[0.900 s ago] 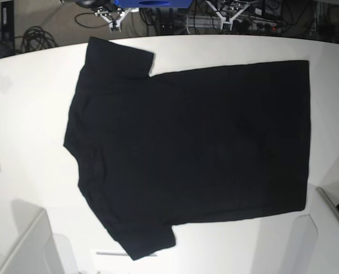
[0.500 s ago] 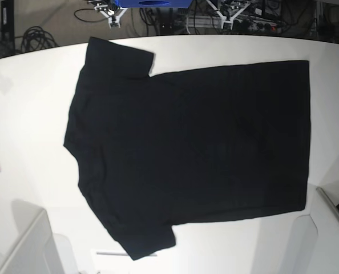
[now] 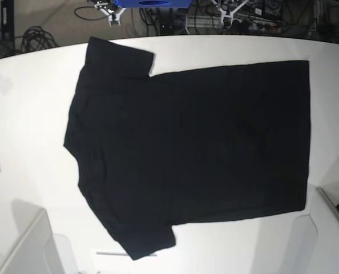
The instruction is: Fold the T-shirt properly
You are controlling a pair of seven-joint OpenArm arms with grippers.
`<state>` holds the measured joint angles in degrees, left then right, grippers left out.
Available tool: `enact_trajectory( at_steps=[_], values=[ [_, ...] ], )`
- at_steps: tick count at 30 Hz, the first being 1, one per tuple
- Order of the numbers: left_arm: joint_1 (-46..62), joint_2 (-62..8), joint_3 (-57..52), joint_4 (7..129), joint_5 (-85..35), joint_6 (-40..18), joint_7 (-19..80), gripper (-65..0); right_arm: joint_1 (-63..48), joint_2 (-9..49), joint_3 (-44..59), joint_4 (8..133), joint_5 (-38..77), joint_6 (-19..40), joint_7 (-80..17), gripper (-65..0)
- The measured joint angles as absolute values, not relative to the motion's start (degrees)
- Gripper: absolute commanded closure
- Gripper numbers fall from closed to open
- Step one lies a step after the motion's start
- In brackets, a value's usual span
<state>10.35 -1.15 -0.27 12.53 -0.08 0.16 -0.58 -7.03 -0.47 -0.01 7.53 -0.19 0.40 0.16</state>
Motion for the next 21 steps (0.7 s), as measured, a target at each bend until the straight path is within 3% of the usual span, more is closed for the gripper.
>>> enact_trajectory(
  at_steps=[12, 21],
  values=[
    [16.4, -1.1, 0.1, 20.6, 0.4, 0.1, -0.6, 0.0, -10.8, 0.8, -0.2, 14.1, -0.2, 0.0, 0.2, 0.0],
    [24.5, -3.1, 0.3, 31.2, 0.6, 0.1, -0.6, 0.0, -22.6, 0.8, 0.0, 30.7, -0.2, 0.0, -0.3, 0.0]
  ],
)
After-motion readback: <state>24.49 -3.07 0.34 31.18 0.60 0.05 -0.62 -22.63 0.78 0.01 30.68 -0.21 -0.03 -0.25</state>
